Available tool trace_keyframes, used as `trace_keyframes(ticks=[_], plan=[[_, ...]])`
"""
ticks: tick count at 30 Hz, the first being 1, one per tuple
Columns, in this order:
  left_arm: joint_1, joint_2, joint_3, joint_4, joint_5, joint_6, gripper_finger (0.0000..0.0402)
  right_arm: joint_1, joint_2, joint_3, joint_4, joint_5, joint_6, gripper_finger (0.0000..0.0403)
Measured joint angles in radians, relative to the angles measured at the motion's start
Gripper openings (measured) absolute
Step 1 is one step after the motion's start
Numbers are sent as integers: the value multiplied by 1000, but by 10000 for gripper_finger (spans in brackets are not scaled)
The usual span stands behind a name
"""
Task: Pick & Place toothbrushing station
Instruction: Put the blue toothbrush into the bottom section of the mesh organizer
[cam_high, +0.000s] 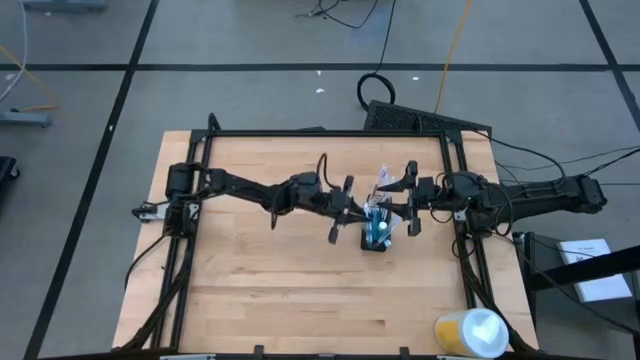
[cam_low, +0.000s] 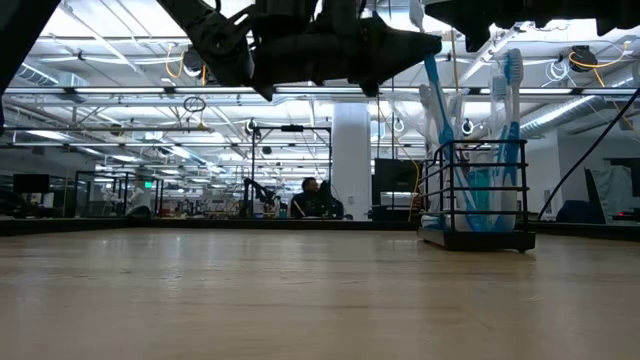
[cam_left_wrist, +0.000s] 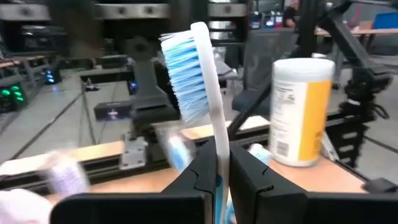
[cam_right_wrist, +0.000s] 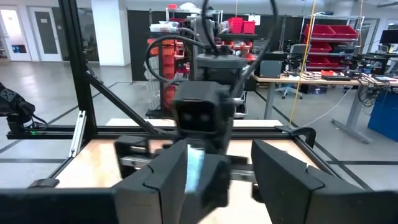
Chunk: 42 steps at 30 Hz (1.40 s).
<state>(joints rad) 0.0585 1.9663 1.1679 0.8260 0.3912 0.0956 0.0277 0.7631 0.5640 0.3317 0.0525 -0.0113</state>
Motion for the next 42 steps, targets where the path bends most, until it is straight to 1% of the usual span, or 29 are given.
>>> trace_keyframes(ticks=[7, 11, 25, 29, 36, 42], plan=[[-25, 0, 0, -14, -1, 4, 17, 0, 0, 0, 0, 2, -12, 169], [-26, 0, 0, -26, -25, 5, 17, 0, 0, 0, 0, 2, -16, 169], [-26, 125, 0, 65, -34, -46, 19, 0, 0, 0, -3, 3, -19, 169], [-27, 134, 0, 58, -34, -48, 24, 0, 0, 0, -3, 3, -19, 169], [-27, 140, 1, 43, -29, -47, 17, 0, 0, 0, -5, 3, -19, 169], [-28, 140, 1, 24, -28, -42, 24, 0, 0, 0, -6, 3, -19, 169]])
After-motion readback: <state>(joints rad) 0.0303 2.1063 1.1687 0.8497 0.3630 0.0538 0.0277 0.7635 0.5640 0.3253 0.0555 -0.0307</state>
